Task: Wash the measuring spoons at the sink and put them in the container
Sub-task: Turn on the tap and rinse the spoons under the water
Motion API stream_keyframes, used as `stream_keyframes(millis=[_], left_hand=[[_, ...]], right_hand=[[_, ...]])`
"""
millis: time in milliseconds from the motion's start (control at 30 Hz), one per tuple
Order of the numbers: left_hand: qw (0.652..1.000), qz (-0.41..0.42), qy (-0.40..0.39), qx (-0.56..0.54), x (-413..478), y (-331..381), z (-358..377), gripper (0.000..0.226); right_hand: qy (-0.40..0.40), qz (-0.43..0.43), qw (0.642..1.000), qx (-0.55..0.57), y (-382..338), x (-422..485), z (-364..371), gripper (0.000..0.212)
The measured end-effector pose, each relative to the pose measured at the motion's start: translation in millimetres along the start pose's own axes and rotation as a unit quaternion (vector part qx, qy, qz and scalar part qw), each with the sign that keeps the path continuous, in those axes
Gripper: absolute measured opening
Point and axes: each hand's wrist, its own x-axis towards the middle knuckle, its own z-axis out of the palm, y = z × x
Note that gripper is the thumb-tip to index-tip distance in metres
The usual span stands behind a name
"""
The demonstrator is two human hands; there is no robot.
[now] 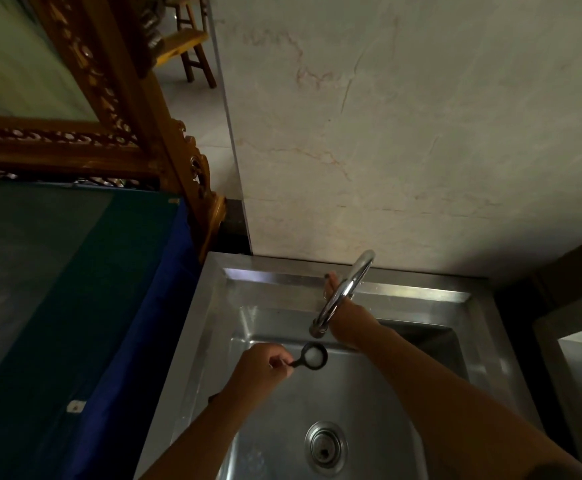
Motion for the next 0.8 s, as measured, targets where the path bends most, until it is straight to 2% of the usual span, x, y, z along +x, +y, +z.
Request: stream_keyframes(millis=[300,567,667,733,800], left_hand=[[1.0,-0.001,0.0,-0.002,1.5,-1.5,-0.9,0.016],[1.0,0.001,0.002,-0.007,0.8,-3.8,1.7,0.014],[1.0,-0.003,0.01,-0.009,1.7,-2.7,2.6,0.012],[1.0,-0.006,0.012,-0.009,2.3,-1.8,2.1,0.012],[1.0,-0.003,0.016,-0.01,2.4,-0.6,1.3,0.013]], right_hand=[[-0.017,0.0,1.0,-0.001,-2.6,7.8,-6.4,0.065],[-0.029,-0.017,0.998,-0.062,-3.4,4.7,-9.9,0.05],[0.02,-0.023,1.0,0.005,-7.2,-7.2,-7.4,0.061],[0.053,-0.024,0.998,0.033,-10.7,-17.2,0.8,0.056],[0.058,0.052,0.982,0.171,-15.7,-27.5,7.3,0.047]])
